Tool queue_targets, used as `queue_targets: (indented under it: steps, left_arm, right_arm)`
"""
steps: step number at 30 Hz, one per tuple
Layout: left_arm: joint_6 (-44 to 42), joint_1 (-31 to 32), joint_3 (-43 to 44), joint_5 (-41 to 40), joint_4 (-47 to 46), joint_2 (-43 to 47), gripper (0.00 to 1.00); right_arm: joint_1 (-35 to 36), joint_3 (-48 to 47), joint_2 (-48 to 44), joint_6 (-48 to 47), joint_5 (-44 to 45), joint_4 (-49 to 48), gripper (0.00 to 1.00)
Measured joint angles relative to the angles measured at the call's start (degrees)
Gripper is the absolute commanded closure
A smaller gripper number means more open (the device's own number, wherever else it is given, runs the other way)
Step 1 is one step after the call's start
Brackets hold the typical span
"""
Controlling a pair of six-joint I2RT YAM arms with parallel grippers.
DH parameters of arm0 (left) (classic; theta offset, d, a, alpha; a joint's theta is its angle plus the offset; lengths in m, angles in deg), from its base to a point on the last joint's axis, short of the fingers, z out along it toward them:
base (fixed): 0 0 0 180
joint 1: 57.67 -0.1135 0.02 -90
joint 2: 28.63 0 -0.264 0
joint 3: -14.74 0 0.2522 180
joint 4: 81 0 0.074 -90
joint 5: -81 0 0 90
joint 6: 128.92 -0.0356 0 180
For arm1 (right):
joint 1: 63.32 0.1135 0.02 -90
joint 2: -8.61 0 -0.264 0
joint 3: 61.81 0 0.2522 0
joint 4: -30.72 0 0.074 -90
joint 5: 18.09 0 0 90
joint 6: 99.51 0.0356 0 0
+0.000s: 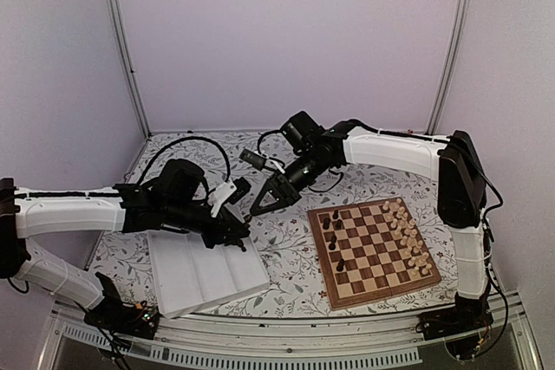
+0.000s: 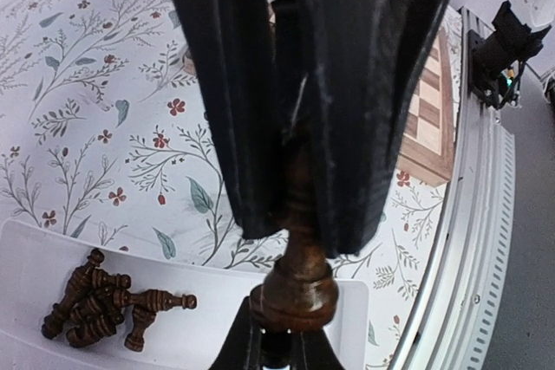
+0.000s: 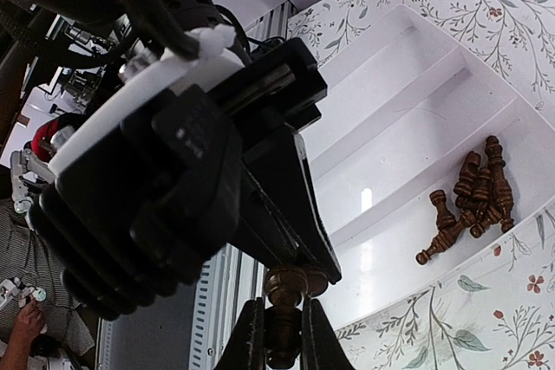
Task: Set up the chess pieces on the board
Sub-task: Pick up the chess piece from the storage box, then place the chess piece on the chessboard.
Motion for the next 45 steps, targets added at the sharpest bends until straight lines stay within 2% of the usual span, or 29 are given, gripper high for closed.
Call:
queue_targets:
  steps: [8, 19, 26, 45]
  left_arm:
    - [-0.1, 0.0, 0.0, -0.4, 0.6, 0.1, 0.98]
    - [-2.3, -2.3, 1.8, -2.7, 5.0, 0.7, 0.98]
    - [-2.8, -3.6, 1.8, -2.6, 5.7, 0.7, 0.98]
    - [-2.8, -3.7, 1.8, -2.7, 6.0, 0.4, 0.96]
  right_arm:
    - [-2.0, 2.0, -1.9, -2.3, 4.1, 0.6, 0.97]
    - [-5.2, 12.2, -16.3, -17.6, 29.3, 5.2, 0.97]
    - [-5.0, 13.7, -17.1, -24.1, 39.6, 11.3, 0.97]
    - [-5.0, 14.2, -10.2, -26.6, 43.5, 19.3, 0.97]
